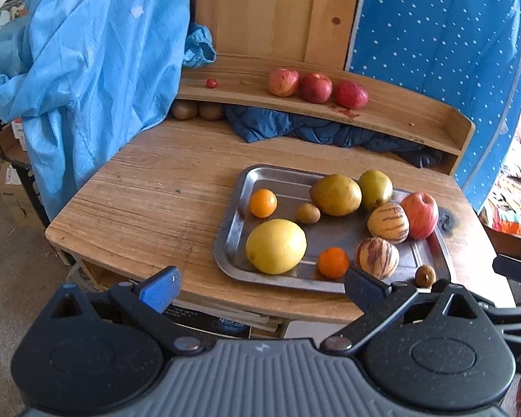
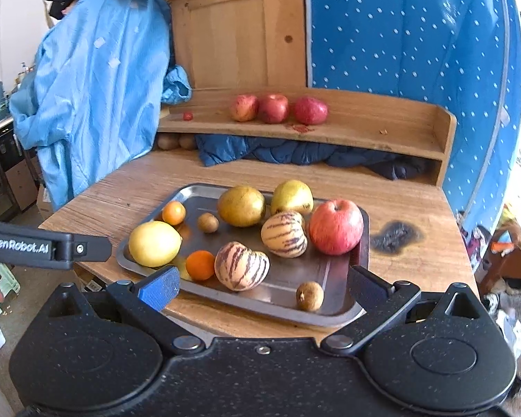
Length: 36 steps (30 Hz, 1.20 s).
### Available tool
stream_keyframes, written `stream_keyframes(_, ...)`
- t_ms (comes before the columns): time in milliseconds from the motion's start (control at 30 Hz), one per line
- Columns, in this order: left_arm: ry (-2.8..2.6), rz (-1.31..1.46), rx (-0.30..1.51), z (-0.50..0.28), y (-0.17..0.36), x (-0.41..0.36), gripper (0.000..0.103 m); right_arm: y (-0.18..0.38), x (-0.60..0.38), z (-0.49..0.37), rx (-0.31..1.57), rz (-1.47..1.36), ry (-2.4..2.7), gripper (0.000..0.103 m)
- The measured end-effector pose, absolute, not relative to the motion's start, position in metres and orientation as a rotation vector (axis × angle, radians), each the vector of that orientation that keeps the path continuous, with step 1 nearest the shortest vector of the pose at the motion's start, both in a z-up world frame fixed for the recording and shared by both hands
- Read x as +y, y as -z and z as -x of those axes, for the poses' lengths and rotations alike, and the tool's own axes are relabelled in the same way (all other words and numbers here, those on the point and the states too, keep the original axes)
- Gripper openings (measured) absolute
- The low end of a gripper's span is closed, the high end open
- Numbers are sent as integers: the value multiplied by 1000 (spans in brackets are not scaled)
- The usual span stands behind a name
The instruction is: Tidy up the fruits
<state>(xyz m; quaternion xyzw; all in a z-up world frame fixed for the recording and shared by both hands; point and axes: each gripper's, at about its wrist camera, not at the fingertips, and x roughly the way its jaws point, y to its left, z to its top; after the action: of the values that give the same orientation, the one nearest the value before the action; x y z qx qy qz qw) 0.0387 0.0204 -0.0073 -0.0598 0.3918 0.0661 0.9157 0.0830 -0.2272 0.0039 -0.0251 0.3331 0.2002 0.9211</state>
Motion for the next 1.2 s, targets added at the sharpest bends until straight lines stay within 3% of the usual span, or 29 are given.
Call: stream_keyframes(1200, -76, 90, 867, -48, 26, 38, 102, 10, -210, -85, 769, 49, -341, 102)
